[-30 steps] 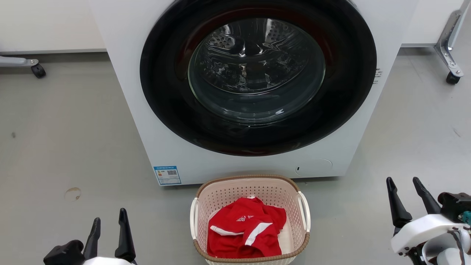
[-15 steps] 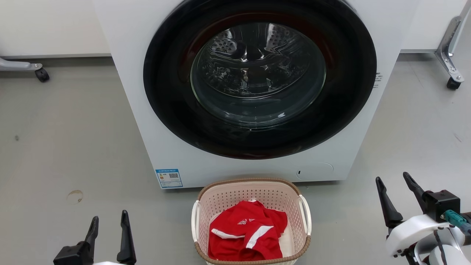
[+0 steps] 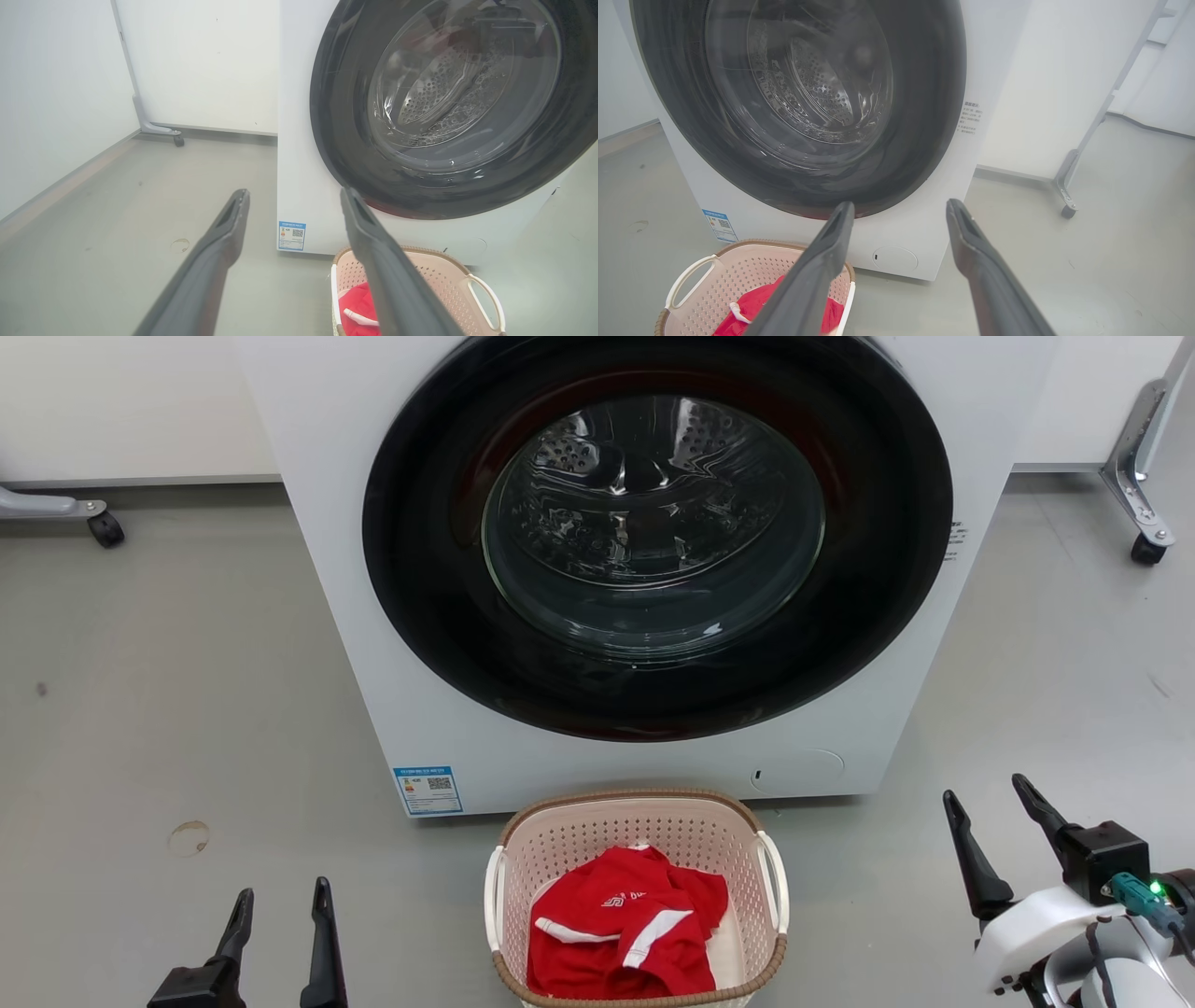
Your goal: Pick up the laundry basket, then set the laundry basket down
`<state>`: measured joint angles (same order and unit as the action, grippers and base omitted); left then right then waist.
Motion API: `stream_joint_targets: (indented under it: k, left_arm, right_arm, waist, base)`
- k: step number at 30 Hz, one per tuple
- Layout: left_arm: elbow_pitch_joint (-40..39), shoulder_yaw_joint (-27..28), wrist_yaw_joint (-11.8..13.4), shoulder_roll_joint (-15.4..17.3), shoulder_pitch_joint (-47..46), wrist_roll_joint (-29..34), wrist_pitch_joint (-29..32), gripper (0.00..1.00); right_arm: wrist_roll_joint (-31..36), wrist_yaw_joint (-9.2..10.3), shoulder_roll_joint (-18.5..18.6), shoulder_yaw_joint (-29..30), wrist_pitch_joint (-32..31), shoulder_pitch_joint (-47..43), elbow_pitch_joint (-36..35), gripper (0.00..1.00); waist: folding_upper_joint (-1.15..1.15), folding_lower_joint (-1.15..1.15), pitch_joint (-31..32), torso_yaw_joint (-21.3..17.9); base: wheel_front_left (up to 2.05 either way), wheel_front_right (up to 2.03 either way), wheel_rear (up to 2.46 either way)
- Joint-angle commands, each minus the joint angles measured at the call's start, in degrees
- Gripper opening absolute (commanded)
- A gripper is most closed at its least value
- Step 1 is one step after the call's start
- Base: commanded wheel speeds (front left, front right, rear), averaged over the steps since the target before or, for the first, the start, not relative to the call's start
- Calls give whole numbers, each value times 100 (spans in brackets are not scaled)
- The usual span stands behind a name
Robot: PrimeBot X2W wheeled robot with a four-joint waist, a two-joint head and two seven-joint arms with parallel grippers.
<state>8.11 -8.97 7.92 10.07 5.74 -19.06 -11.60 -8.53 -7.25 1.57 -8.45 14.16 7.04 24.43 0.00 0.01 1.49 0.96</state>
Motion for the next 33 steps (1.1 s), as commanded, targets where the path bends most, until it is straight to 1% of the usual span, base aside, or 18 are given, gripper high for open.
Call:
stream_joint_targets:
  k: [1,13,22,33]
  left_arm:
    - [-168,172,74,65,-162,18,-14,100]
    - [-184,146,110,97,-160,-28,5,100]
    - [-127,97,106,77,-178,-76,3,100]
    - [2,6,13,-30,-569,-146,-106,100]
  right_arm:
    - [5,-24,131,-116,84,328,-101,100]
    - [-46,-24,131,-145,84,328,-103,100]
    - [-135,-24,131,-203,84,321,-86,100]
    - [-121,-24,131,-124,84,500,-236,100]
  waist:
    - [0,0,2,-5]
    - [0,0,1,-29]
    - [0,0,-211,-17]
    - [0,0,-1119,83]
  base:
    - [0,0,0]
    - [0,0,0]
    - [0,0,0]
    - [0,0,0]
